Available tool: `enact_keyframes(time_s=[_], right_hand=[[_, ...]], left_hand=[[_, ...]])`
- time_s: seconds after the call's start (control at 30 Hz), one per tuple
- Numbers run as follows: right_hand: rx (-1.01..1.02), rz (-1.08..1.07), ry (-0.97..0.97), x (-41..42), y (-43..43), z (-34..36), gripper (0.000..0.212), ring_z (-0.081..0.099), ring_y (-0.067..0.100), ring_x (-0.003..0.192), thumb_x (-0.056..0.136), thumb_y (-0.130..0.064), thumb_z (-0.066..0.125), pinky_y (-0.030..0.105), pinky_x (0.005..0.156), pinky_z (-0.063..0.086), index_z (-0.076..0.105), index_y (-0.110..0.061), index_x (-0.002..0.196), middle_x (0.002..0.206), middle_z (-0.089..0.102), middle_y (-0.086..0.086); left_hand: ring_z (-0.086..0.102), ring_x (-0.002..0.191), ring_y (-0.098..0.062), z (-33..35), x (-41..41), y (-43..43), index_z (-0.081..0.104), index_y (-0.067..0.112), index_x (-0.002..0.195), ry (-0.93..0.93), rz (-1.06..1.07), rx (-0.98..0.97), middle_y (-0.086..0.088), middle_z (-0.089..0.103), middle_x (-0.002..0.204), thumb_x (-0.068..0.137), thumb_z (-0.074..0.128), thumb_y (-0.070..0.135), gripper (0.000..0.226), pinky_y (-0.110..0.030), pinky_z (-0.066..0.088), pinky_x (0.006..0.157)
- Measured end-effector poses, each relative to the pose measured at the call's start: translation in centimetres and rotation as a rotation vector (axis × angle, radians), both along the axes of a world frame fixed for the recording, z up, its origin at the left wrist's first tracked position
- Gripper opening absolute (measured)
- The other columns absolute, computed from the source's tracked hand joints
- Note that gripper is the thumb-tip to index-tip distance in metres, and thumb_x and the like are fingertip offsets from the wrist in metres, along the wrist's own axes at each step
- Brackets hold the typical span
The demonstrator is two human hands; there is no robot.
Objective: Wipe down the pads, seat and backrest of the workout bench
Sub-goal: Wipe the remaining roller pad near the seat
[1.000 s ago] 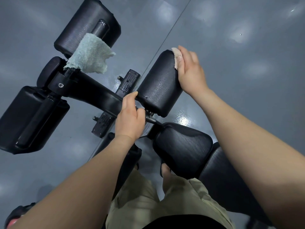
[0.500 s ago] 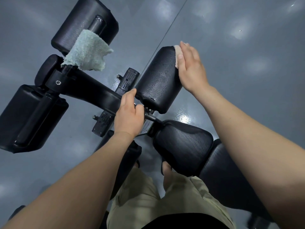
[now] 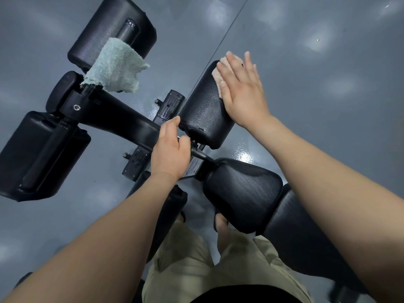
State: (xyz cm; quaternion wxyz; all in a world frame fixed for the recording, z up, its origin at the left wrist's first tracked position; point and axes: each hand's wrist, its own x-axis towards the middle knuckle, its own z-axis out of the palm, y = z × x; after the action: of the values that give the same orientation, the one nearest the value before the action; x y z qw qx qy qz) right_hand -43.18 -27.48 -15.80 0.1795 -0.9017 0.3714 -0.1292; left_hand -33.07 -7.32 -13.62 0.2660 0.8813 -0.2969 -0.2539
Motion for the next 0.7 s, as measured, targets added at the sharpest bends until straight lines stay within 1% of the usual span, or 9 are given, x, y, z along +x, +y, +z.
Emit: enact_keyframes(time_s=[0.07,0.17,0.27,0.43,0.57,0.7], right_hand=[[-0.035,0.043,-0.014,-0.4,0.9,-0.2,0.048,0.015,0.039,0.153,0.107,-0.035,0.031,0.05,0.125,0.011,0.047,-0.019,0.149,0.162,0.033,0.002],[-0.078,0.09,-0.059,-0.9,2.7,-0.7,0.045,0.019,0.039,0.152,0.108,-0.031,0.035,0.052,0.124,0.014,0.049,-0.015,0.148,0.16,0.037,0.005],[-0.078,0.11,-0.105,-1.2,4.2,-1.0,0.044,0.02,0.04,0.151,0.108,-0.028,0.038,0.054,0.123,0.017,0.05,-0.013,0.147,0.159,0.038,0.006],[-0.047,0.143,-0.141,-1.6,6.4,-1.1,0.044,0.018,0.04,0.152,0.108,-0.027,0.039,0.053,0.124,0.015,0.048,-0.013,0.149,0.16,0.037,0.006],[-0.057,0.169,-0.156,-1.8,7.9,-1.3,0.044,0.018,0.04,0.152,0.108,-0.026,0.04,0.053,0.124,0.014,0.047,-0.011,0.149,0.16,0.038,0.007],[-0.09,0.233,-0.192,-2.2,9.3,-1.6,0.042,0.022,0.041,0.151,0.107,-0.025,0.044,0.056,0.122,0.019,0.05,-0.011,0.147,0.158,0.041,0.008]], left_hand=[[0.049,0.127,-0.012,-0.1,0.0,0.0,0.045,0.026,0.145,0.001,0.004,-0.002,0.013,0.043,0.15,0.095,0.042,0.02,0.05,-0.024,0.034,0.096],[0.048,0.128,-0.011,-0.1,0.0,0.0,0.044,0.027,0.145,0.011,0.009,-0.003,0.013,0.043,0.15,0.095,0.041,0.021,0.051,-0.025,0.034,0.097],[0.048,0.128,-0.01,-0.2,0.1,0.1,0.043,0.027,0.146,0.018,0.005,-0.005,0.013,0.043,0.149,0.095,0.04,0.022,0.051,-0.025,0.034,0.097],[0.045,0.131,-0.009,-0.3,0.1,0.2,0.043,0.027,0.147,0.013,-0.001,-0.015,0.013,0.042,0.151,0.095,0.038,0.022,0.052,-0.023,0.031,0.099],[0.042,0.132,-0.005,-0.3,0.2,0.4,0.042,0.03,0.147,0.041,0.002,-0.031,0.016,0.04,0.152,0.095,0.037,0.023,0.052,-0.023,0.03,0.099],[0.042,0.132,-0.003,-0.5,0.3,0.5,0.043,0.03,0.146,0.047,0.001,-0.041,0.017,0.041,0.152,0.096,0.038,0.023,0.051,-0.021,0.029,0.099]])
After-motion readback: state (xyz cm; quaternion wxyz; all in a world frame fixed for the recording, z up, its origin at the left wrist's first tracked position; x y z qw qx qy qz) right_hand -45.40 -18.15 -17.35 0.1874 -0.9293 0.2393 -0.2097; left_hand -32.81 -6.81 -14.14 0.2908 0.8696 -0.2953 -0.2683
